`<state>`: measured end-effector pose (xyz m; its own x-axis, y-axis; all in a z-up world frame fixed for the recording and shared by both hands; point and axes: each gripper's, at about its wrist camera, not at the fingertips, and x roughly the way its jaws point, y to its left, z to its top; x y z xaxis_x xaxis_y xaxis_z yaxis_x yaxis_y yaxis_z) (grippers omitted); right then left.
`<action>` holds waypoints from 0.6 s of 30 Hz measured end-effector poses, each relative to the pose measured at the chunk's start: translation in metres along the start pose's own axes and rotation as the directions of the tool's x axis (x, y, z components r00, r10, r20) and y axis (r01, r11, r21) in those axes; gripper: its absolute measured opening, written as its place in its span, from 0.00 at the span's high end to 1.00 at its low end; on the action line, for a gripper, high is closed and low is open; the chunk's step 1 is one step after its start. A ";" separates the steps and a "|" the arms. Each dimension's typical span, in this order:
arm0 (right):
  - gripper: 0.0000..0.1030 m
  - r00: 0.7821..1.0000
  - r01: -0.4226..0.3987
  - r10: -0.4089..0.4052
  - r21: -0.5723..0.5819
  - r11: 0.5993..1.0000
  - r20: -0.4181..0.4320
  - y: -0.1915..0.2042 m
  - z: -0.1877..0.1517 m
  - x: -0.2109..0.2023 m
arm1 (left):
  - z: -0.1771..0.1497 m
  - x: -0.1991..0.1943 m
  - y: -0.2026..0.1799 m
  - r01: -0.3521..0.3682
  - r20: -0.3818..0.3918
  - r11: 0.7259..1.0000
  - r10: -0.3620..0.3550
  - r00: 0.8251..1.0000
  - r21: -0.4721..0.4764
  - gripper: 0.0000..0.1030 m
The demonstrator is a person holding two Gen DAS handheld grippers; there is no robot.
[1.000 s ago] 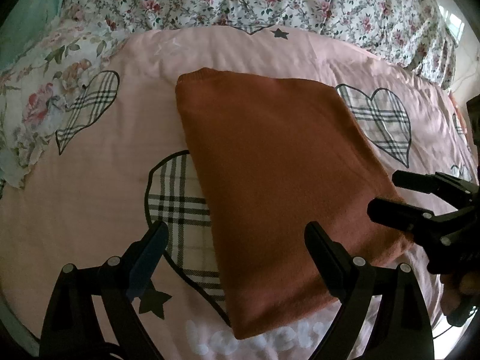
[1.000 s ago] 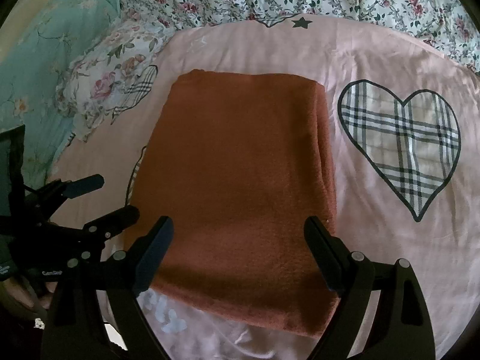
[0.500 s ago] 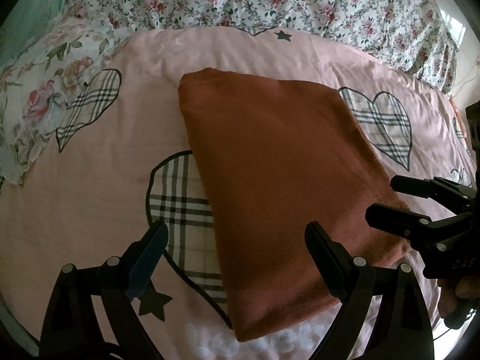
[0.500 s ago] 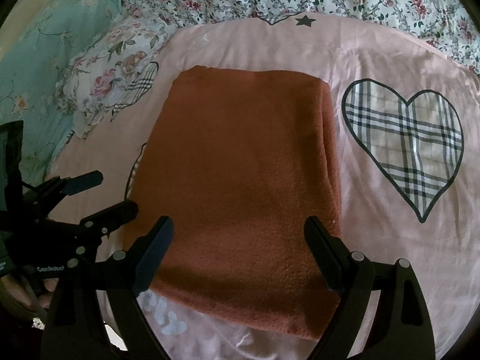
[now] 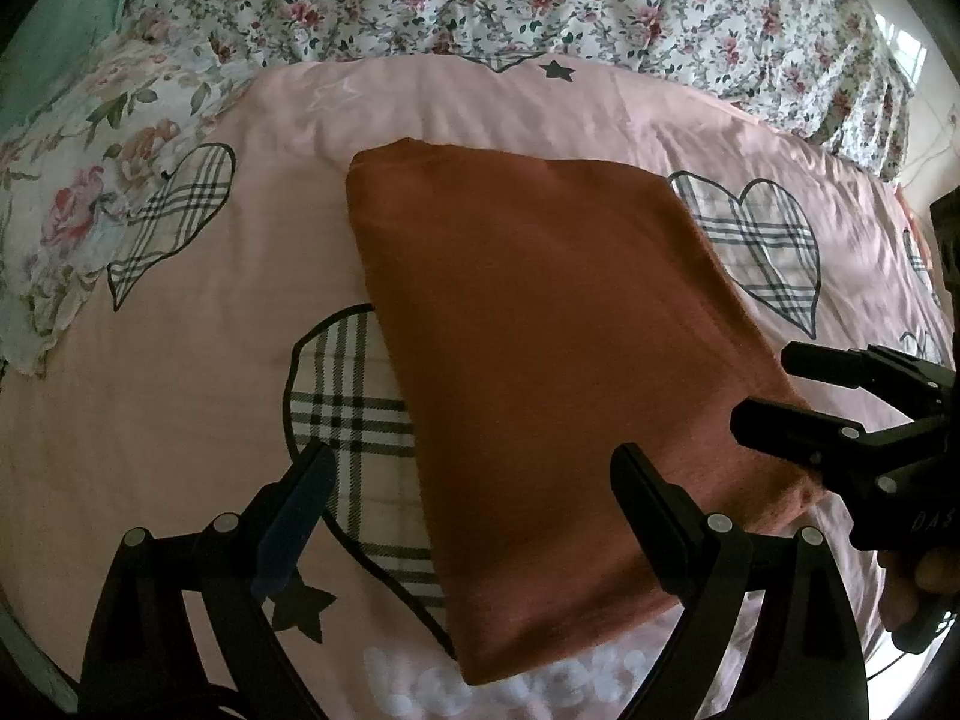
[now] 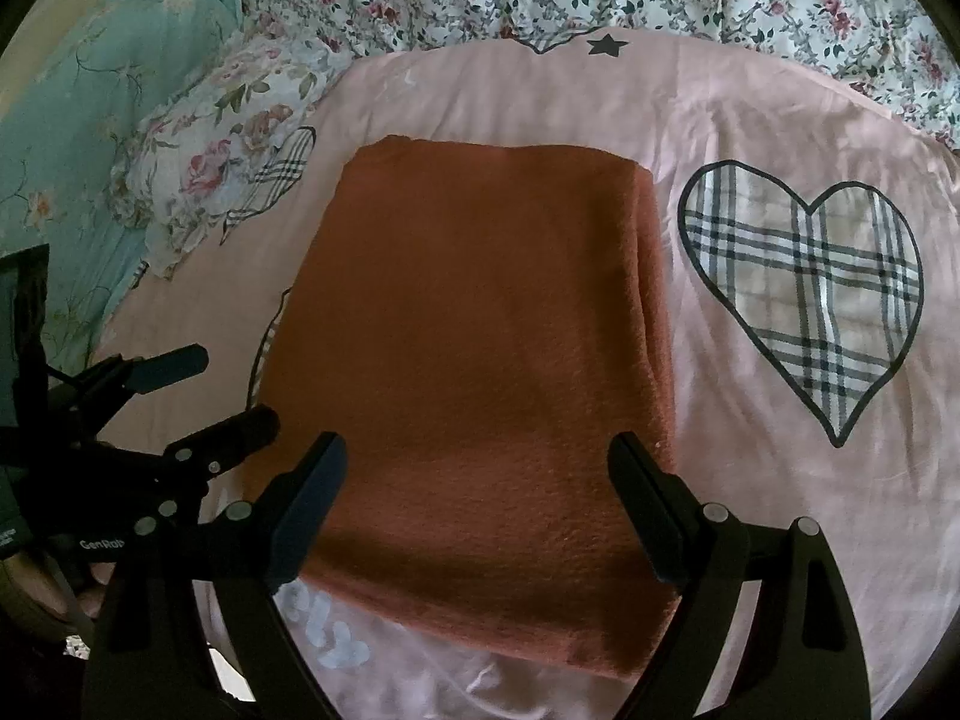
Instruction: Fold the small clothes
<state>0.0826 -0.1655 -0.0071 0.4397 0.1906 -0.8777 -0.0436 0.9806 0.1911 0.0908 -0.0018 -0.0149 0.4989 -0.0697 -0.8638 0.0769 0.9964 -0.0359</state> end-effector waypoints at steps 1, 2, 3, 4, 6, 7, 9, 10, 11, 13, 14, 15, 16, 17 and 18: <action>0.14 1.000 -0.001 0.001 0.001 1.000 0.001 -0.001 0.000 0.000 | 0.000 0.000 -0.001 0.000 0.000 1.000 0.000 1.000 0.000 0.10; 0.14 1.000 -0.002 0.002 0.001 1.000 0.001 -0.002 0.001 -0.001 | 0.000 0.000 -0.001 0.001 -0.001 1.000 -0.001 1.000 0.001 0.10; 0.14 1.000 -0.003 0.003 0.002 1.000 0.002 -0.003 0.001 -0.001 | 0.000 0.000 -0.002 -0.001 0.000 1.000 0.001 1.000 0.001 0.10; 0.14 1.000 -0.003 0.003 0.005 1.000 0.004 -0.003 0.001 -0.002 | 0.000 0.000 -0.003 -0.004 0.001 1.000 0.004 1.000 0.001 0.10; 0.14 1.000 -0.004 0.004 0.008 1.000 0.005 -0.003 0.001 -0.003 | 0.001 0.000 -0.003 -0.001 0.001 1.000 0.001 1.000 -0.001 0.09; 0.14 1.000 -0.004 0.004 0.009 1.000 0.006 -0.003 0.000 -0.003 | 0.001 0.000 -0.003 -0.001 0.001 1.000 0.001 1.000 -0.001 0.09; 0.14 1.000 -0.004 0.004 0.009 1.000 0.005 -0.004 0.000 -0.003 | 0.002 0.001 -0.003 0.000 0.002 1.000 0.000 1.000 0.000 0.09; 0.14 1.000 -0.004 0.004 0.012 1.000 0.006 -0.003 0.000 -0.004 | 0.002 0.001 -0.003 0.001 0.001 1.000 -0.001 1.000 0.001 0.09; 0.14 1.000 -0.006 0.006 0.013 1.000 0.007 -0.004 0.000 -0.004 | 0.002 0.001 -0.003 0.001 0.002 1.000 -0.001 1.000 0.001 0.09; 0.14 1.000 -0.007 0.007 0.012 1.000 0.009 -0.004 0.000 -0.005 | 0.002 0.001 -0.003 0.001 0.002 1.000 -0.001 1.000 0.001 0.09; 0.14 1.000 -0.006 0.006 0.011 1.000 0.009 -0.004 0.000 -0.005 | 0.002 0.001 -0.003 0.002 0.002 1.000 -0.002 1.000 0.001 0.09; 0.14 1.000 -0.005 0.005 0.011 1.000 0.009 -0.005 0.000 -0.005 | 0.003 0.001 -0.003 0.001 0.002 1.000 -0.001 1.000 0.001 0.09; 0.14 1.000 -0.006 0.006 0.013 1.000 0.009 -0.004 0.000 -0.005 | 0.003 0.001 -0.003 0.002 0.002 1.000 -0.002 1.000 0.002 0.09; 0.14 1.000 -0.007 0.006 0.013 1.000 0.009 -0.004 0.000 -0.005 | 0.003 0.001 -0.003 0.002 0.001 1.000 -0.002 1.000 0.002 0.09; 0.14 1.000 -0.006 0.006 0.013 1.000 0.009 -0.004 0.000 -0.005 | 0.003 0.001 -0.003 0.000 0.001 1.000 0.000 1.000 0.001 0.09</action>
<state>0.0806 -0.1706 -0.0036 0.4478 0.1962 -0.8723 -0.0351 0.9787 0.2021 0.0935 -0.0046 -0.0140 0.5000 -0.0699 -0.8632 0.0779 0.9963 -0.0355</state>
